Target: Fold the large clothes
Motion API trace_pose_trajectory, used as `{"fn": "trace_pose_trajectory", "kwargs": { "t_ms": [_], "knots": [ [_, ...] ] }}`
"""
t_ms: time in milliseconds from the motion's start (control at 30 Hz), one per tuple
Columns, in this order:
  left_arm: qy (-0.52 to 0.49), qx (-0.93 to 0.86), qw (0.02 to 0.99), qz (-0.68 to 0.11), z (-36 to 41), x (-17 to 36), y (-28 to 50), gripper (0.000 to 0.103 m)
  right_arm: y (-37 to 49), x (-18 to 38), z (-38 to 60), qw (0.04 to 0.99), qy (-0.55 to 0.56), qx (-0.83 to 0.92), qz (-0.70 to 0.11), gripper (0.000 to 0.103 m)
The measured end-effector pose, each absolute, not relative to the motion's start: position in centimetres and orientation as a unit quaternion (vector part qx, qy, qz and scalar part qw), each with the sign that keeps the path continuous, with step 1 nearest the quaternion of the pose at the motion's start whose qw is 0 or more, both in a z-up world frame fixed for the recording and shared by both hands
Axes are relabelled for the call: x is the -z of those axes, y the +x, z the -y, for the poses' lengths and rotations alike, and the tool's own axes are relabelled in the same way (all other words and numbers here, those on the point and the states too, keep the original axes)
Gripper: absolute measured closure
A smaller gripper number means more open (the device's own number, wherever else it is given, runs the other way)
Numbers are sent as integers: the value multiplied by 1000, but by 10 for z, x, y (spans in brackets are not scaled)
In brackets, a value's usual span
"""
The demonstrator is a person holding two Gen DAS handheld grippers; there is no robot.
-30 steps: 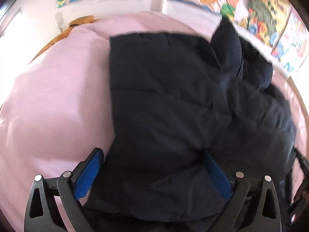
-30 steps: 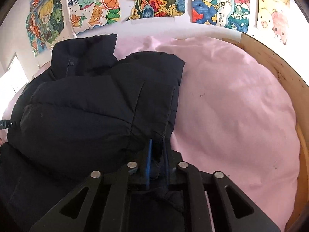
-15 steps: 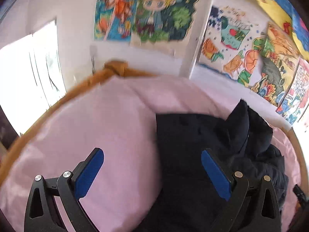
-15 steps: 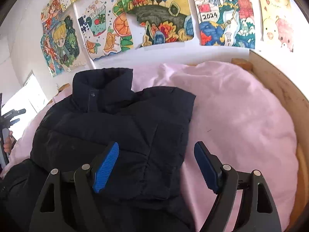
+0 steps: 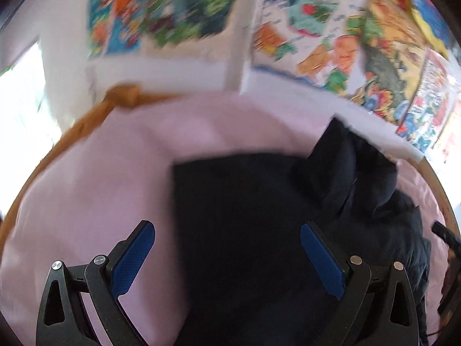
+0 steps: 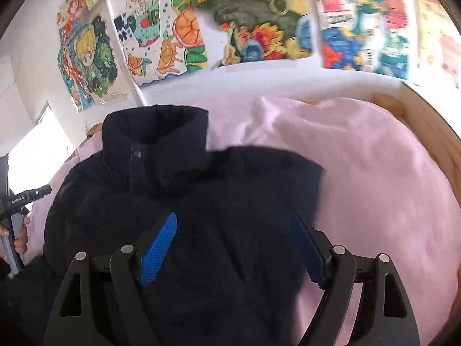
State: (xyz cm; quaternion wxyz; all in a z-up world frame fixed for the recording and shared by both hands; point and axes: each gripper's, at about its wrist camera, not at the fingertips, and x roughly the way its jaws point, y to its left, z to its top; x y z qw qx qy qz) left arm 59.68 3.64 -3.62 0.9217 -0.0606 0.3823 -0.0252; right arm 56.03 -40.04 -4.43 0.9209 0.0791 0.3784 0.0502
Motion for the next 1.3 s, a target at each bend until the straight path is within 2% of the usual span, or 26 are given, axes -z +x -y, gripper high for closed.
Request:
{"fn": "trace_pose_trajectory", "kwargs": {
  "t_ms": [133, 433, 600, 633, 667, 700, 733, 767, 800, 833, 1067, 1300],
  "knots": [
    [-50, 71, 925, -369, 1, 18, 625, 1, 614, 36, 386, 906, 156, -87, -385, 26],
    [-55, 104, 913, -391, 43, 16, 676, 1, 691, 64, 349, 891, 211, -38, -400, 29],
    [-81, 89, 908, -402, 54, 21, 710, 1, 696, 69, 343, 897, 222, -16, -383, 42],
    [-89, 87, 911, -394, 54, 18, 713, 3, 698, 68, 343, 898, 215, -15, -383, 49],
    [-94, 88, 913, -387, 55, 16, 714, 7, 697, 68, 343, 900, 209, -14, -382, 63],
    [-99, 92, 916, -379, 55, 12, 715, 21, 696, 68, 341, 902, 205, -14, -380, 69],
    [-103, 104, 916, -373, 57, 8, 715, 42, 697, 68, 343, 902, 206, -17, -380, 80],
    [-102, 119, 916, -370, 60, 5, 715, 55, 696, 67, 343, 902, 203, -18, -379, 83],
    [-98, 126, 915, -371, 62, 4, 715, 85, 695, 66, 343, 904, 198, -22, -379, 86],
    [-91, 136, 912, -377, 65, 3, 714, 98, 694, 63, 341, 906, 189, -26, -378, 88],
    [-56, 134, 925, -352, 58, -23, 670, 100, 636, 19, 324, 927, 92, -69, -357, 93],
    [-22, 154, 937, -314, 30, -51, 558, 101, 543, -8, 333, 940, 42, -83, -328, 96]
  ]
}}
